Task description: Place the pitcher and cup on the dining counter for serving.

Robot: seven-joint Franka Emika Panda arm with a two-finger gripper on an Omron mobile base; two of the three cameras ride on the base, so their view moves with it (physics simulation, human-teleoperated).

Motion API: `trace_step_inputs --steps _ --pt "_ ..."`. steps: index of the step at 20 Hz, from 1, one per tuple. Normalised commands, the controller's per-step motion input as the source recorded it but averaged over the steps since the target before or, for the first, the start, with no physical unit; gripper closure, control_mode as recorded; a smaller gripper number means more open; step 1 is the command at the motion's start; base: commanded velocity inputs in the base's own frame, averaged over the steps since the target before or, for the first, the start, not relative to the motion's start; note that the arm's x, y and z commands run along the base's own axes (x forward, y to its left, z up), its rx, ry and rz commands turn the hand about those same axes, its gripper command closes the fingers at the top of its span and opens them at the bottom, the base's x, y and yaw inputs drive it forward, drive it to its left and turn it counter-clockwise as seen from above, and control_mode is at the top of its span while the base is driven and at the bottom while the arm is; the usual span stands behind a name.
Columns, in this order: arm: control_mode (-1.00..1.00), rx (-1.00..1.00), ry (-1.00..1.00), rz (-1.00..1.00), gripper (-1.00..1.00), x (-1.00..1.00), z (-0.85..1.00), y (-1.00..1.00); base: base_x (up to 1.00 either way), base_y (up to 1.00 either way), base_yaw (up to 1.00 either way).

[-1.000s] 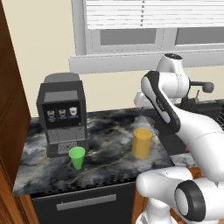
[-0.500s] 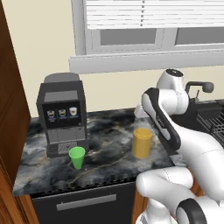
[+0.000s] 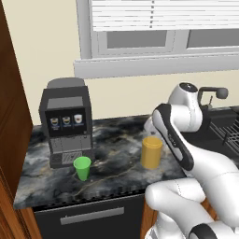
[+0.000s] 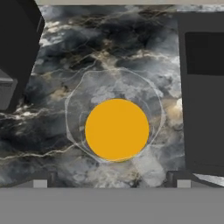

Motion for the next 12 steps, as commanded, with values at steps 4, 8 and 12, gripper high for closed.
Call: trace_step_inputs --steps 4,8,12 --pt "-1.0 0.0 0.0 0.06 -1.0 -0.02 -0.1 0.0 0.0 0.0 0.0" --pt "-1.0 -0.03 0.0 0.2 -1.0 -0.08 0.0 -0.17 0.0 0.0 0.0" --pt "-1.0 -0.06 0.0 0.26 -1.0 -0.07 0.0 -0.33 0.0 0.0 0.0"
